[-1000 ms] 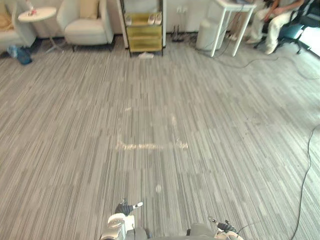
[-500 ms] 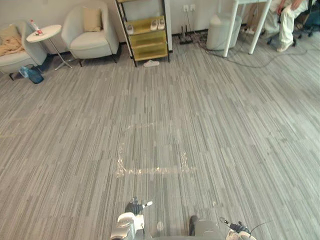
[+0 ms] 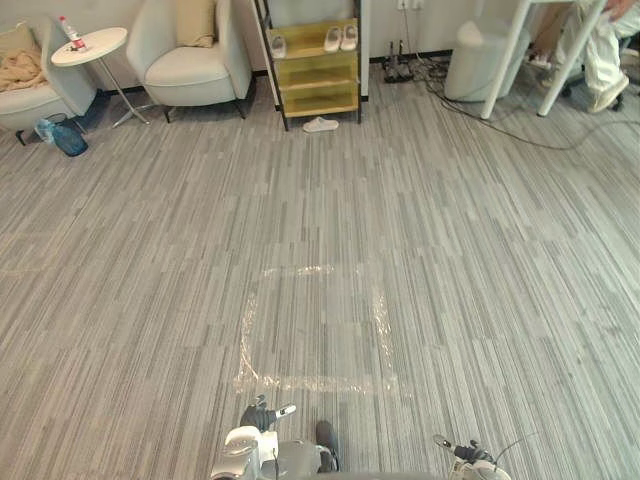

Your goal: Pick up cushions and gather them together orderly.

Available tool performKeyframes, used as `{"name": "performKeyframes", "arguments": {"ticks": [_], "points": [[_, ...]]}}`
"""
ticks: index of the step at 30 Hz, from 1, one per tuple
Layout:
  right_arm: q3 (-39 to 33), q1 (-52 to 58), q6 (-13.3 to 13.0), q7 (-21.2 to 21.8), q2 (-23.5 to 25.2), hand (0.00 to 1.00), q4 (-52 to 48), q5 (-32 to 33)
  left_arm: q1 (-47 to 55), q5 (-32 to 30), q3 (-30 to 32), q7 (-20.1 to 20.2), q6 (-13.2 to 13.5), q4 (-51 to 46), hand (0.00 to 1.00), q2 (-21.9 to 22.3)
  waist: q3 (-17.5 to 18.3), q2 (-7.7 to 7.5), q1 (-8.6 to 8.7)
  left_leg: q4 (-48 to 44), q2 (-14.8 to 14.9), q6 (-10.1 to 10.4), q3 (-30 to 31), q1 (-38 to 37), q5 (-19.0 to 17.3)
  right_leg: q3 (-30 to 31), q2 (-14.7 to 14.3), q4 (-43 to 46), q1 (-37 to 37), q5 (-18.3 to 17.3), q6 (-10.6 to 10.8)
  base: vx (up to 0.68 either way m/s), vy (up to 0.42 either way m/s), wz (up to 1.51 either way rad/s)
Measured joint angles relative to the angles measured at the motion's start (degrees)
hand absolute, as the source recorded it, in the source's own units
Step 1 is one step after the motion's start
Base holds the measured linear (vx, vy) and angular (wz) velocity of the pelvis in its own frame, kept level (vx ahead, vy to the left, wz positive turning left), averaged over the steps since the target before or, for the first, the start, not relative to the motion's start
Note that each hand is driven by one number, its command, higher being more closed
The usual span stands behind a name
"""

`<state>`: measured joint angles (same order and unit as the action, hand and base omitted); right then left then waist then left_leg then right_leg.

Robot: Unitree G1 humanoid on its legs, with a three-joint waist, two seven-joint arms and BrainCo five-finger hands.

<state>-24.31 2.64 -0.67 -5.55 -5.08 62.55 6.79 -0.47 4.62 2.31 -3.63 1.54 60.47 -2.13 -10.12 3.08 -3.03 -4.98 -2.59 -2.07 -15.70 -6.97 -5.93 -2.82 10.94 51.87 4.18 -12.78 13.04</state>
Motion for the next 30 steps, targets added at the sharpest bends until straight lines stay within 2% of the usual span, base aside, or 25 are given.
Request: {"name": "performKeyframes", "arguments": {"ticks": [2, 3, 4, 5, 6, 7, 8, 9, 10, 11, 12, 13, 14, 16, 18, 19, 20, 21, 22, 23, 24, 26, 28, 29, 30], "points": [[0.1, 0.8, -0.2, 0.0, 0.2, 0.00, -1.1, 0.0, 0.6, 0.0, 0.4, 0.0, -0.1, -0.1, 0.00, 0.2, 0.1, -0.10, 0.00, 2.7, 0.0, -0.2, 2.4, -4.4, -1.1, -2.2, 0.1, -4.6, 4.2, -2.7, -3.9, 0.39, -0.042, 0.59], [0.0, 0.9, -0.4, 0.1, 0.3, 0.00, -1.2, 0.0, 0.6, 0.0, 0.6, 0.0, -0.1, -0.1, 0.00, 0.3, 0.0, -0.10, 0.09, 2.9, 0.0, -0.7, 3.5, -5.2, -1.8, -2.8, -0.1, -6.8, 5.2, -2.9, -4.6, 0.34, -0.106, 0.75], [-0.1, 1.0, -0.5, 0.1, 0.3, 0.00, -1.3, 0.0, 0.6, 0.0, 1.1, 0.0, -0.1, -0.1, 0.00, 0.4, 0.0, -0.11, 0.41, 2.9, 0.5, -0.8, 5.7, -5.7, -3.8, -3.3, -0.8, -13.8, 7.5, -2.3, -5.7, 0.29, -0.121, 0.66], [-0.3, 1.0, -0.5, 0.2, 0.3, 0.00, -1.3, 0.0, 0.6, 0.0, 1.3, 0.0, -0.1, -0.1, 0.00, 0.6, 0.0, 0.00, 0.52, 2.7, 0.8, -0.4, 6.5, -6.0, -4.5, -3.0, -1.5, -18.2, 8.1, -1.2, -6.4, 0.37, -0.182, 0.85], [-0.3, 1.4, -0.5, 0.2, 0.4, 0.00, -1.3, 0.1, 0.9, -0.1, 1.6, 0.0, -0.1, -0.2, 0.00, 0.7, 0.1, 0.01, 0.74, 2.5, 1.2, 0.6, 8.3, -6.6, -5.6, -2.1, -2.8, -26.9, 8.0, 2.1, -6.8, 0.49, -0.280, 0.86], [-0.4, 2.4, -0.4, 0.2, 0.9, 0.00, -1.0, 0.1, 1.2, -0.1, 3.1, 0.1, 0.0, -0.2, 0.00, 0.5, 0.3, -0.92, 0.75, 1.5, 0.9, 1.8, 10.1, -7.5, -7.5, 0.4, -3.3, -33.5, 7.9, 7.8, -8.0, 0.53, -0.311, 0.90], [-0.3, 3.0, -0.2, 0.1, 1.0, 0.00, -0.8, 0.1, 1.4, -0.1, 3.7, 0.0, 0.0, -0.2, 0.00, 0.6, 0.6, -1.56, 0.88, 0.8, 1.1, 2.1, 11.3, -8.0, -8.5, 0.9, -3.4, -32.7, 7.4, 10.9, -8.9, 0.49, -0.290, 0.80], [-0.4, 3.8, -0.1, 0.0, 0.3, 0.00, -0.8, 0.2, 2.4, -0.1, 4.2, 0.1, -0.1, -0.3, 0.00, 1.9, 1.4, 0.65, 0.99, -1.6, 3.1, 3.1, 11.5, -8.0, -9.1, -1.4, -4.1, -30.7, 6.8, 7.8, -10.3, 0.53, -0.267, 0.70], [-0.8, 3.7, -0.2, -0.1, 0.1, 0.00, -1.1, 0.2, 3.3, -0.5, 5.0, 0.4, -0.1, -1.0, 0.00, 3.0, 1.8, 1.45, 1.37, -7.9, 3.9, 3.4, 11.2, -5.8, -9.1, -3.0, -3.9, -30.1, 5.8, 6.0, -10.6, 0.51, -0.253, 0.67], [-0.8, 3.9, -0.3, -0.1, 0.0, 0.00, -1.2, 0.3, 3.1, -0.6, 5.5, 0.4, -0.1, -1.7, 0.00, 3.3, 1.8, 1.52, 1.85, -13.0, 4.6, 3.7, 10.7, -3.6, -9.2, -3.9, -3.7, -30.5, 4.7, 5.2, -10.8, 0.59, -0.301, 0.93], [-0.7, 4.8, -0.3, -0.1, 0.2, 0.00, -2.7, 0.7, 2.7, -0.6, 7.1, 0.5, 0.0, -2.7, 0.00, 3.5, 1.6, 2.05, 2.05, -31.7, 8.5, 8.7, 7.4, 4.5, -6.6, -7.2, -4.1, -32.6, 0.2, 3.5, -12.0, 0.44, -0.250, 0.79], [-0.5, 5.1, -0.3, -0.2, 0.5, 0.00, -3.3, 1.1, 2.6, -0.5, 7.7, 0.5, 0.0, -3.1, 0.00, 3.3, 1.4, 1.81, 1.96, -39.0, 11.1, 9.4, 5.4, 7.8, -5.3, -8.5, -4.3, -33.7, -2.0, 2.9, -12.6, 0.43, -0.230, 0.69], [0.0, 4.9, -0.4, -0.1, 0.6, 0.00, -3.4, 1.8, 2.5, -0.5, 7.9, 0.5, 0.0, -3.6, 0.00, 3.2, 1.1, 1.39, 1.82, -43.4, 12.8, 8.6, 3.6, 9.5, -5.2, -9.3, -4.3, -34.5, -3.9, 2.5, -13.0, 0.33, -0.154, 0.28], [0.4, 4.4, -0.3, -0.2, 1.4, 0.00, -3.6, 3.0, 1.6, -0.5, 7.7, 0.5, 0.3, -4.1, 0.00, 3.0, 0.6, -0.31, 0.74, -46.0, 16.0, 7.1, -2.0, 13.1, -6.1, -10.9, -3.9, -38.9, -9.6, 2.3, -13.0, 0.35, -0.176, 0.26], [0.0, 3.8, -0.3, -0.2, 2.3, 0.00, -5.3, 3.4, 0.6, -0.4, 7.0, 0.5, 0.5, -4.2, 0.00, 3.2, 0.6, -0.79, 0.07, -39.1, 16.9, 6.3, -4.7, 15.4, -6.6, -12.4, -3.5, -41.8, -12.9, 2.4, -12.8, 0.32, -0.100, 0.24], [-0.3, 2.7, -0.4, -0.2, 2.8, 0.00, -5.5, 3.3, 0.0, -0.3, 6.1, 0.6, 0.7, -4.3, 0.00, 3.5, 0.5, -1.09, -0.19, -28.2, 16.3, 5.9, -5.6, 16.0, -6.2, -12.9, -2.8, -42.6, -14.4, 2.2, -12.3, 0.31, 0.028, 0.14], [-0.3, 2.2, -0.5, -0.2, 2.9, 0.00, -5.5, 3.3, -0.4, -0.4, 5.4, 0.5, 0.6, -4.2, 0.00, 3.7, 0.6, -1.34, -0.18, -19.4, 14.9, 5.7, -5.0, 16.0, -4.3, -13.4, -1.9, -42.5, -14.7, 1.6, -11.4, 0.31, 0.070, 0.12], [-0.2, 2.1, -0.5, -0.2, 2.9, 0.00, -5.6, 3.3, -0.6, -0.4, 5.3, 0.5, 0.5, -4.1, 0.00, 3.9, 0.6, -1.47, -0.17, -15.0, 13.9, 5.7, -4.3, 15.9, -2.6, -13.5, -1.5, -42.5, -15.1, 1.2, -10.8, 0.32, 0.152, 0.17], [-0.2, 2.2, -0.6, -0.2, 2.8, 0.00, -5.5, 3.3, -0.7, -0.4, 4.9, 0.5, 0.6, -4.0, 0.00, 4.5, 0.7, -1.24, -0.16, -8.0, 12.3, 6.2, -2.1, 15.6, 1.7, -13.7, -1.0, -42.3, -15.4, 0.1, -8.9, 0.32, 0.242, 0.12], [-0.3, 2.3, -0.5, -0.3, 2.7, 0.00, -5.2, 3.3, -0.5, -0.4, 4.4, 0.5, 0.6, -3.9, 0.00, 4.8, 1.0, -0.83, -0.23, -5.5, 11.7, 7.1, 0.2, 15.8, 6.6, -13.6, -0.8, -42.1, -16.3, -1.6, -6.9, 0.35, 0.284, 0.06], [-0.3, 2.2, -0.4, -0.4, 2.8, 0.00, -5.0, 3.3, -0.7, -0.4, 4.3, 0.5, 0.6, -3.9, 0.00, 4.4, 0.9, -1.74, -0.26, -6.3, 11.0, 7.0, 0.6, 15.8, 8.3, -13.3, 0.1, -42.0, -16.7, -2.1, -6.1, 0.37, 0.291, -0.01], [-0.2, 2.3, -0.3, -0.6, 5.3, 0.00, -5.0, 3.1, -1.1, -0.3, 2.6, 0.5, 0.3, -3.6, 0.00, 2.6, 1.8, -5.49, 0.08, -7.3, 6.9, 5.1, -1.3, 14.6, 3.7, -10.7, 4.5, -38.9, -16.6, -1.8, -6.2, 0.39, 0.249, -0.04], [-0.1, 2.5, -0.2, -0.4, 5.9, 0.00, -5.0, 2.5, -1.1, -0.3, 1.2, 0.6, 0.4, -3.4, 0.00, 2.1, 2.0, -6.05, -0.39, -8.4, 5.8, 4.0, -2.7, 12.9, 1.5, -6.8, 6.6, -30.2, -12.7, -0.1, -5.8, 0.34, 0.271, -0.20], [-0.2, 2.3, -0.2, -0.4, 6.0, 0.00, -5.0, 2.3, -1.2, -0.2, -0.1, 0.6, 0.3, -2.5, 0.00, 1.6, 1.9, -5.48, -0.26, -7.9, 5.5, 3.5, -3.3, 11.0, 0.6, -4.2, 7.2, -22.3, -9.1, 3.1, -6.0, 0.33, 0.272, -0.25], [-0.2, 2.2, -0.2, -0.4, 6.0, 0.00, -5.0, 2.3, -1.3, -0.1, -0.5, 0.6, 0.3, -2.1, 0.00, 1.5, 1.7, -5.00, -0.14, -7.5, 5.6, 3.2, -3.7, 9.8, 0.2, -3.2, 7.5, -18.3, -7.5, 4.6, -5.8, 0.31, 0.241, -0.24]]}}
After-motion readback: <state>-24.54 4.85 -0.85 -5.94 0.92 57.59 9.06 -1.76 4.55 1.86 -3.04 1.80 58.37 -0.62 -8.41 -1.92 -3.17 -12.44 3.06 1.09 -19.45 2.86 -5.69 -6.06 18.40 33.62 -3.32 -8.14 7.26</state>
